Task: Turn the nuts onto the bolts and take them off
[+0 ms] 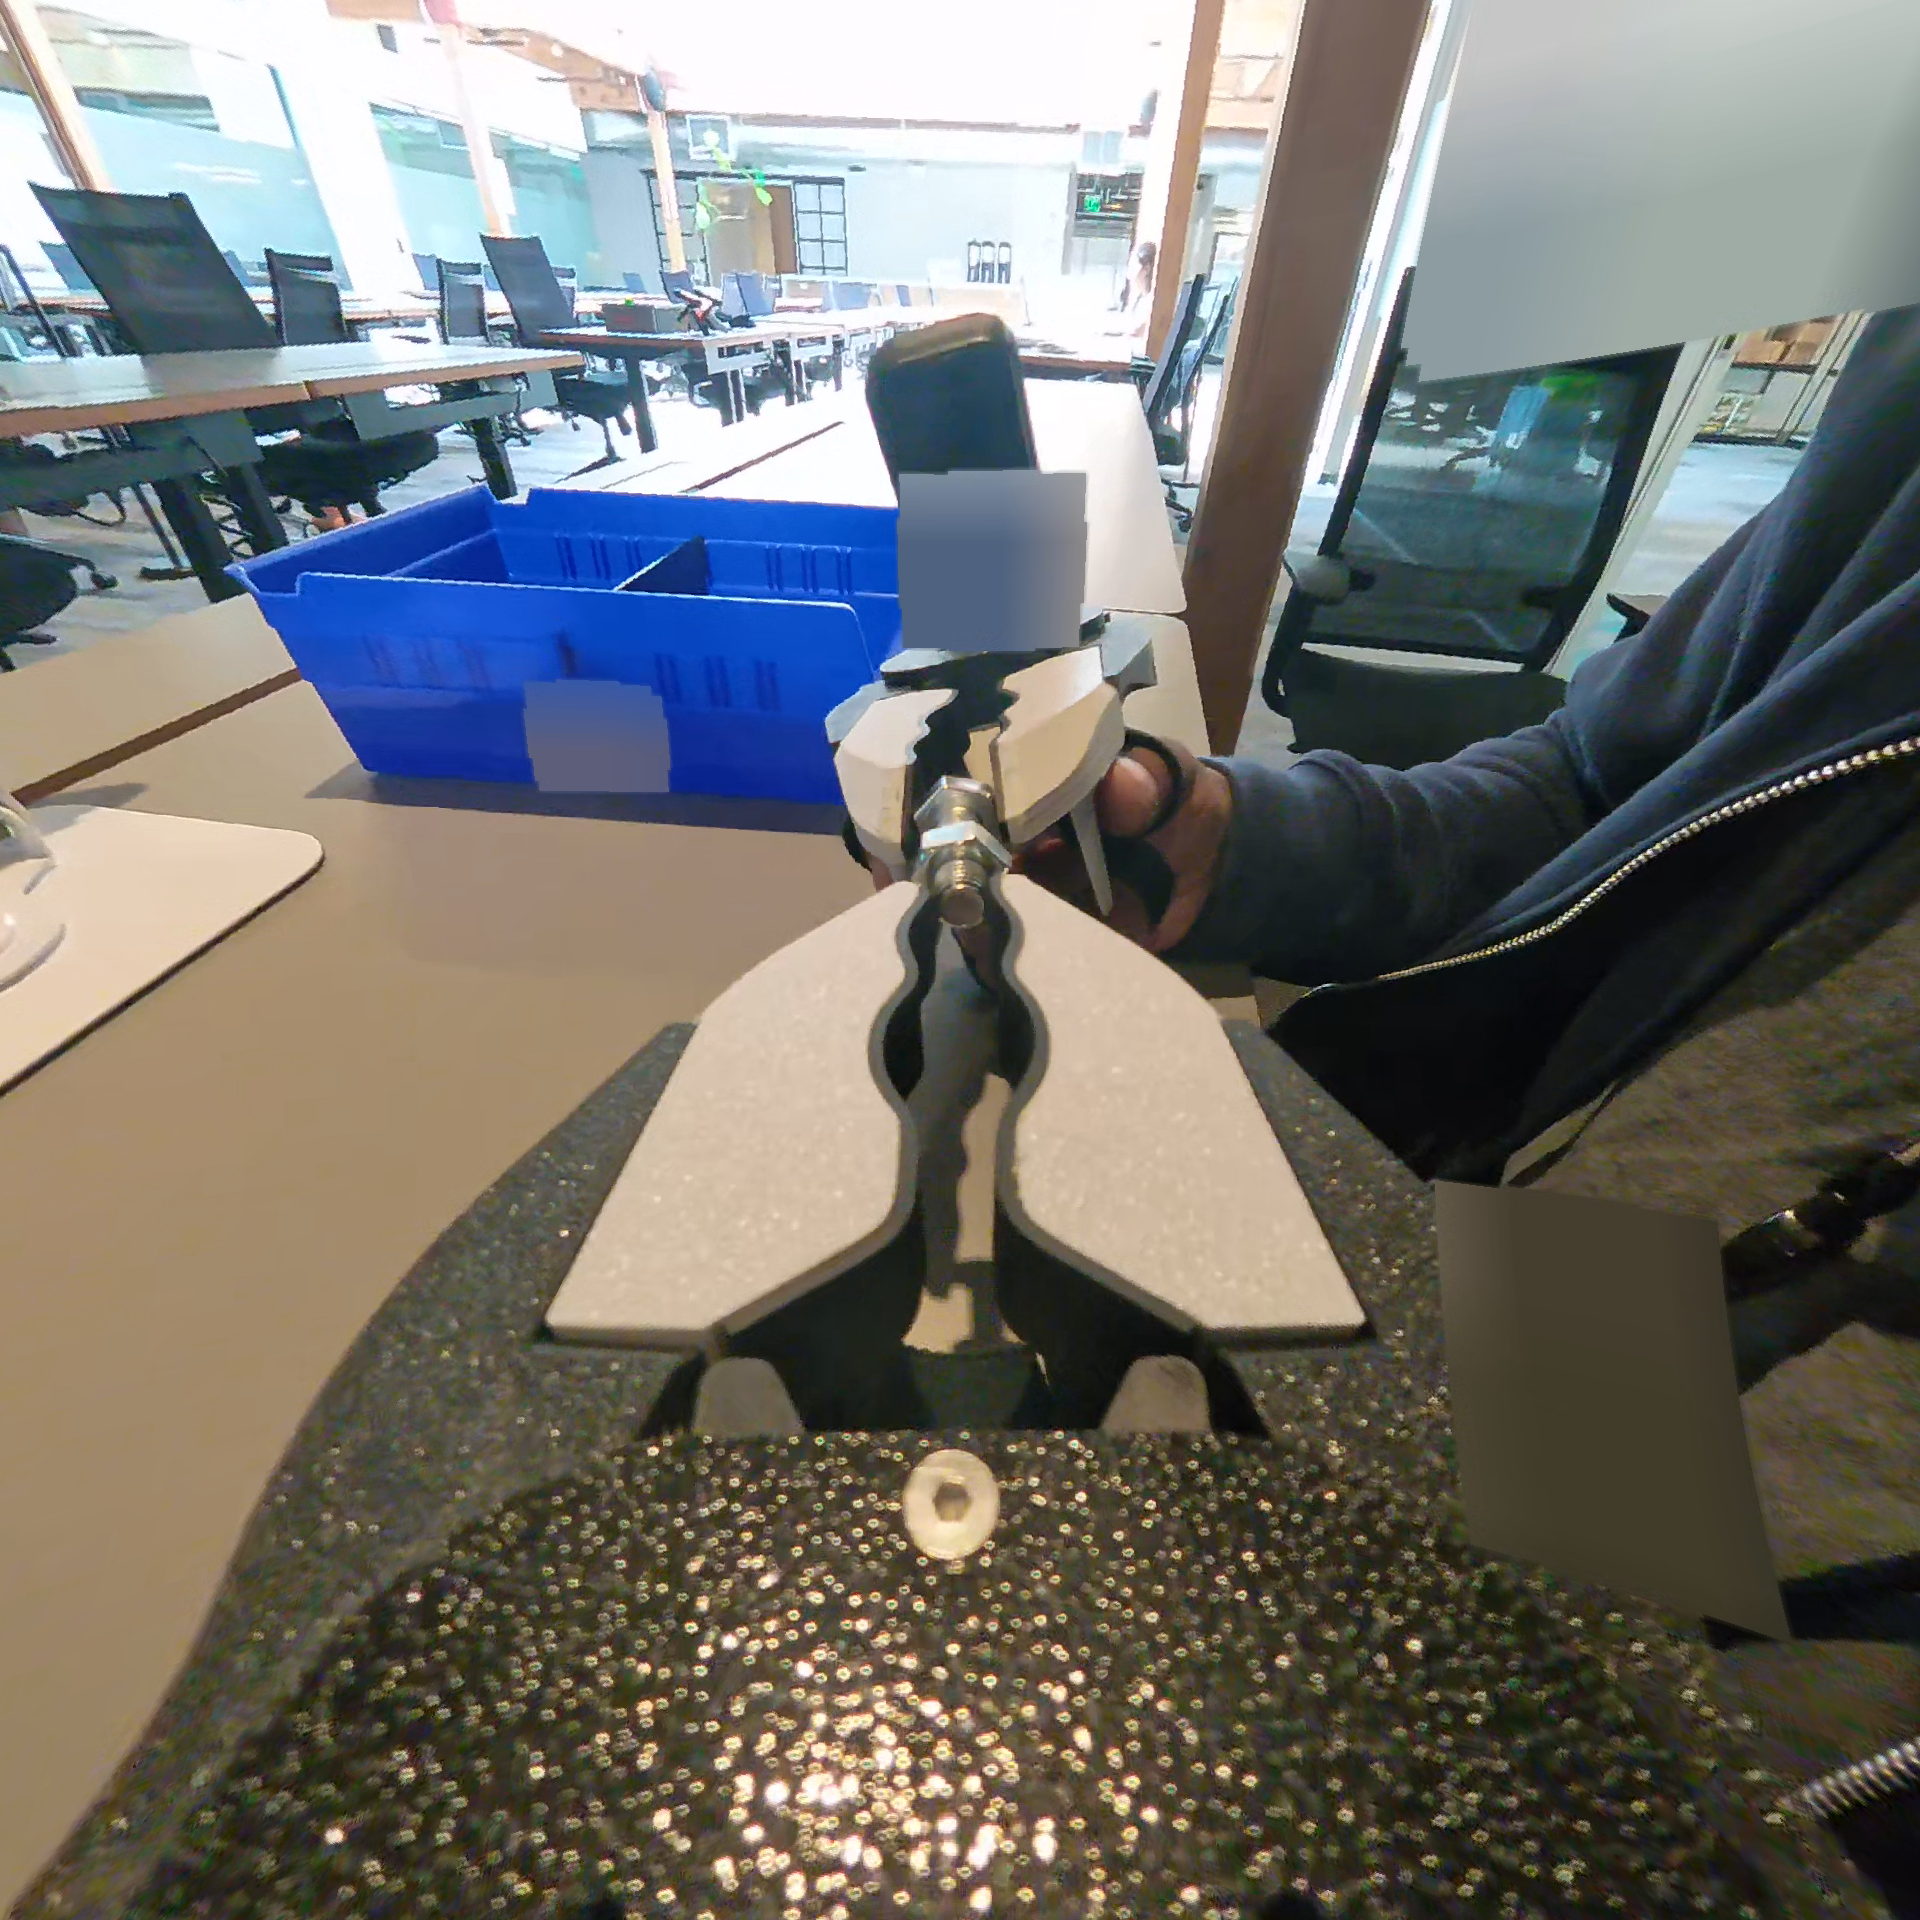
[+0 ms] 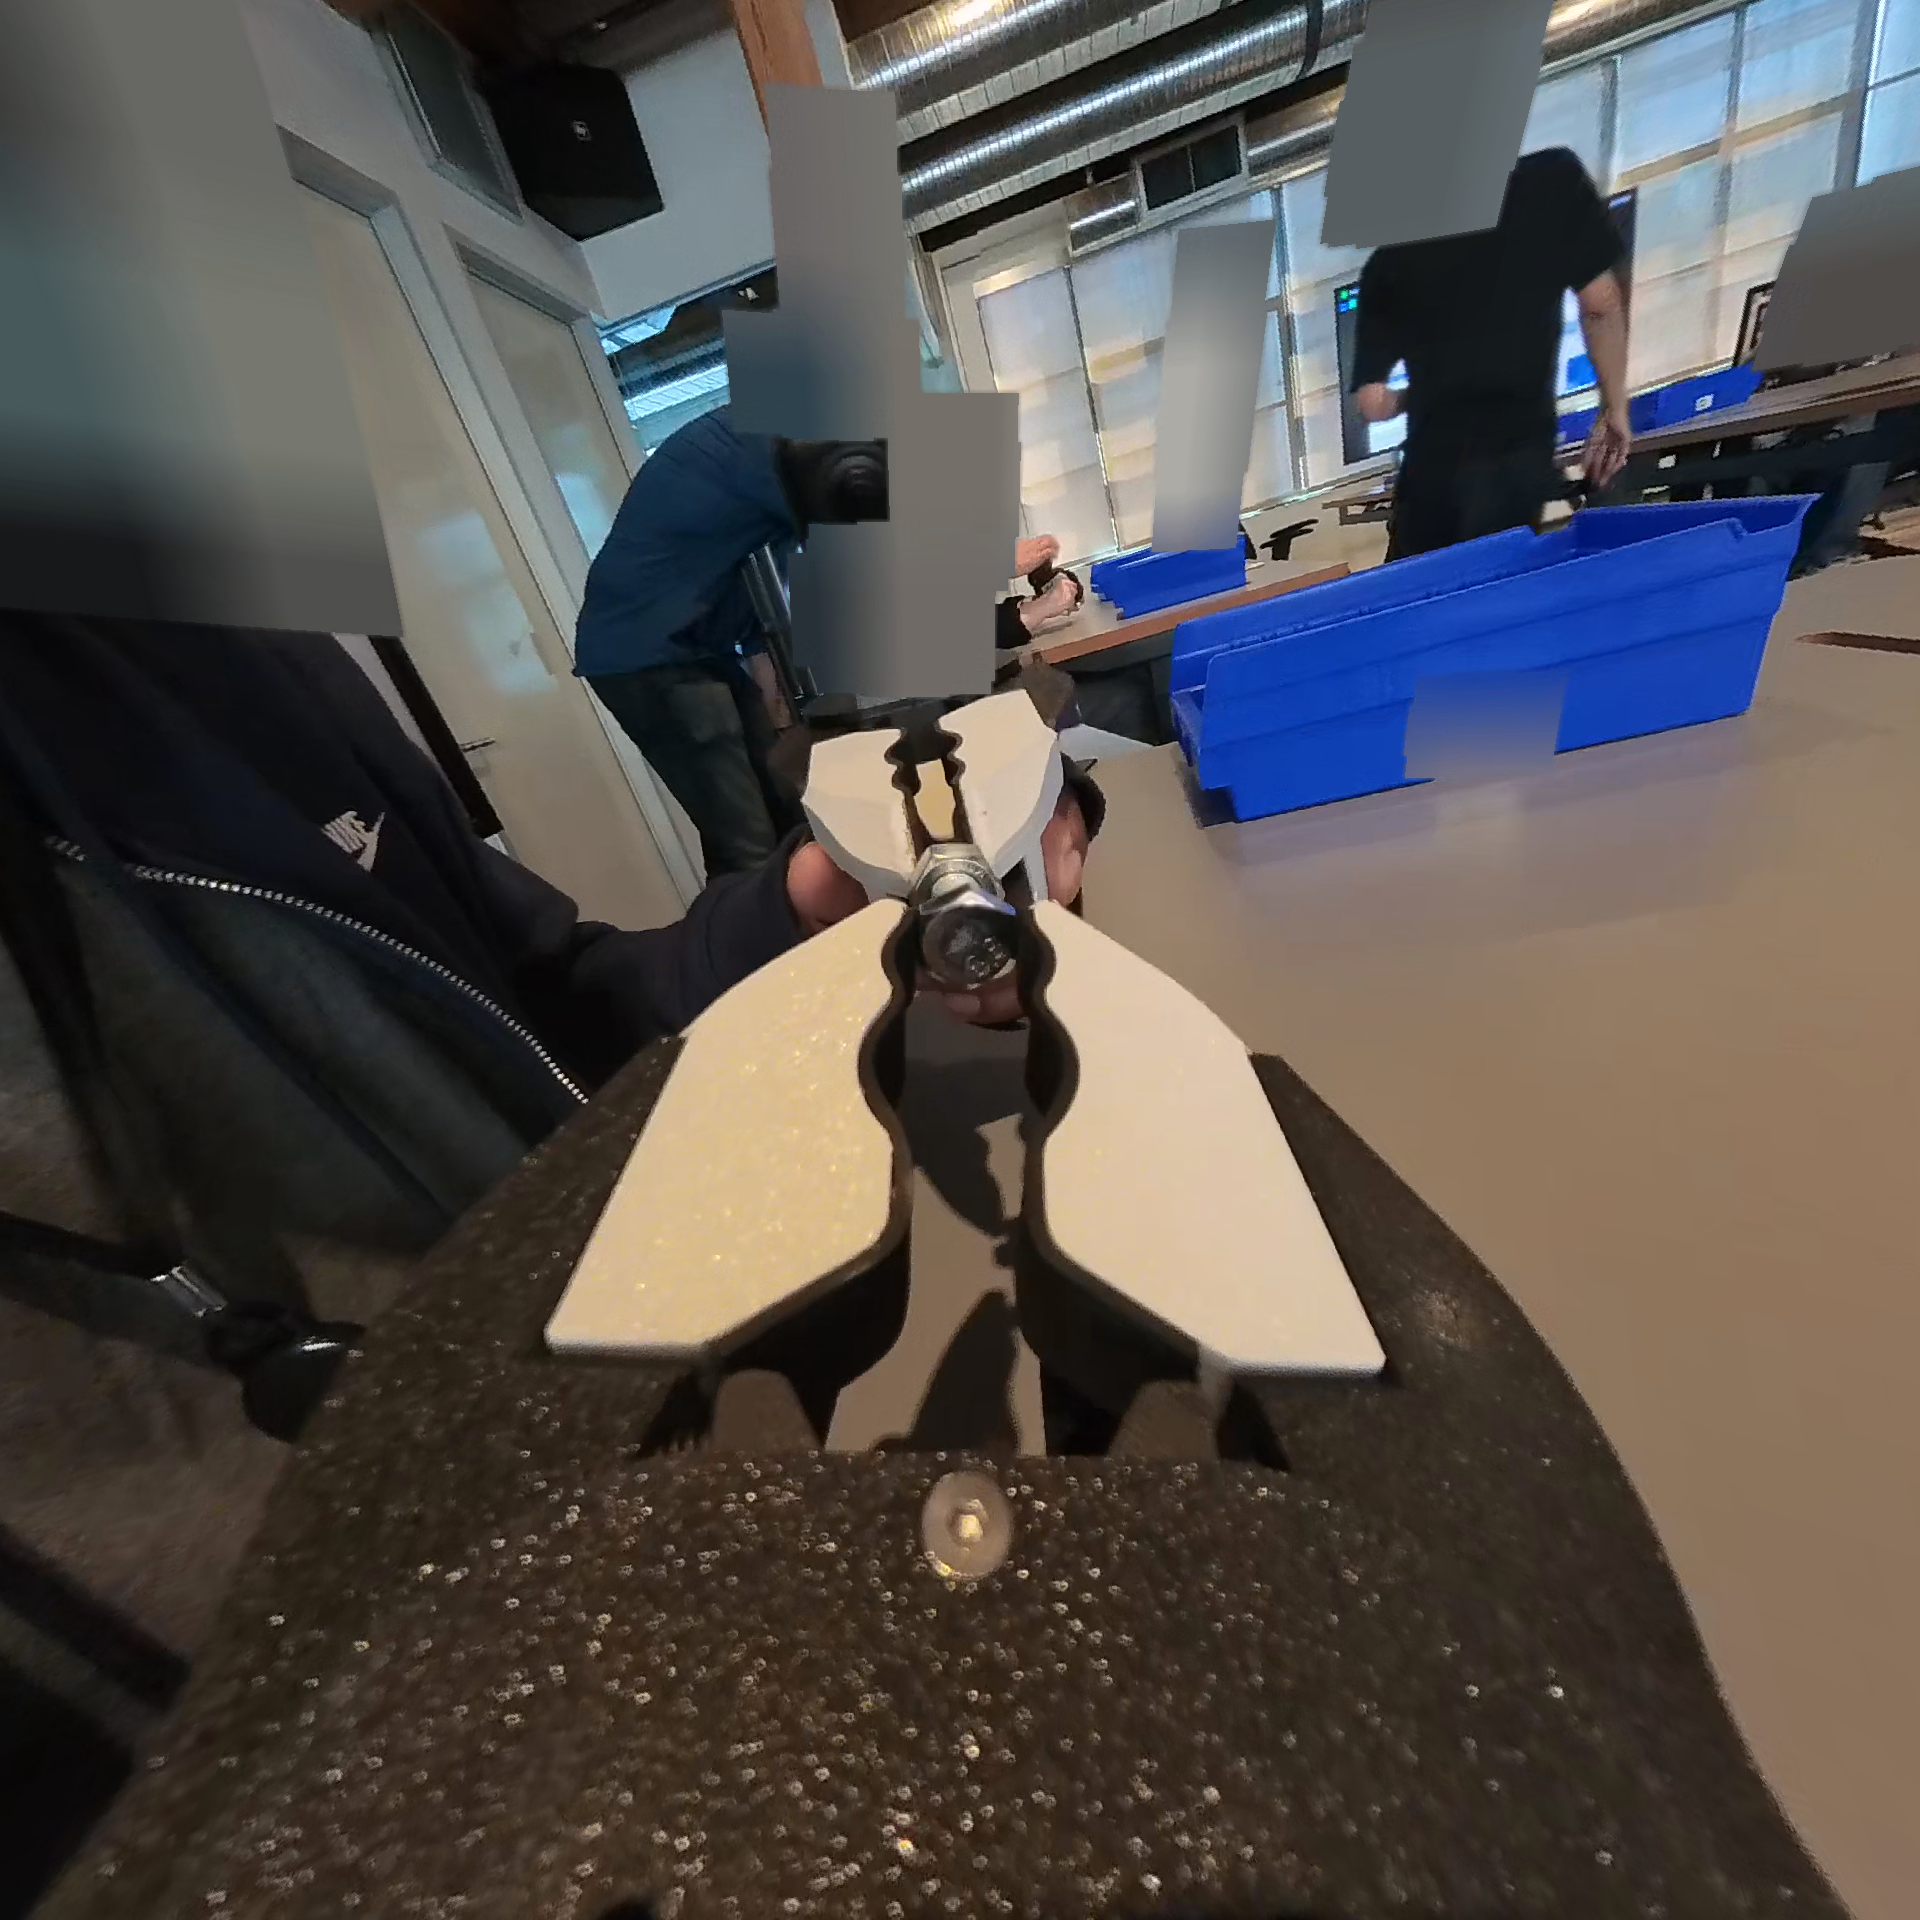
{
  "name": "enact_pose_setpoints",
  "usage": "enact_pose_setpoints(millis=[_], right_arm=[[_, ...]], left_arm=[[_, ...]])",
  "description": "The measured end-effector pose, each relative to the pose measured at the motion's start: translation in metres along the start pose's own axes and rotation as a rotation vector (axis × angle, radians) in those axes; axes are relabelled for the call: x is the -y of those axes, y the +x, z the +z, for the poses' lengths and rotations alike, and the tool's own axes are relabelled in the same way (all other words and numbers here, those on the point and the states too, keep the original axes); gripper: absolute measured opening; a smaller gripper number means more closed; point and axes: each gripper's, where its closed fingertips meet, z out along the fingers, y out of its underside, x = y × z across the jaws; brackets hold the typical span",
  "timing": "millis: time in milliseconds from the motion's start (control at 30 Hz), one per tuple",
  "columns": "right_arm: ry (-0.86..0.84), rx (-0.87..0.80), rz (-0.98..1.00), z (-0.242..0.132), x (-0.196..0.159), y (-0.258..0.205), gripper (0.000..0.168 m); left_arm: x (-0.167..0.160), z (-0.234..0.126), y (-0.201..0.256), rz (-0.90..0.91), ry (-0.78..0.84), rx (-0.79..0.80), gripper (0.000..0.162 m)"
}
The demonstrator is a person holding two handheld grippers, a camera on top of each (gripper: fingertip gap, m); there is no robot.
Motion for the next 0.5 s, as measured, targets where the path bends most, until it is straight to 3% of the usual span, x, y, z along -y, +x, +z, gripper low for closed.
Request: enact_pose_setpoints(millis=[267,500], right_arm=[[0.013,-0.017,-0.010,-0.0020,0.0011,0.0009,0.016],[0.059,0.004,0.024,-0.0071,0.0059,-0.0004,0.016]], left_arm=[[0.0014,0.0018,-0.0014,0.107,0.005,0.039,0.009],[0.0071,0.0007,0.0077,0.462,0.079,0.081,0.024]])
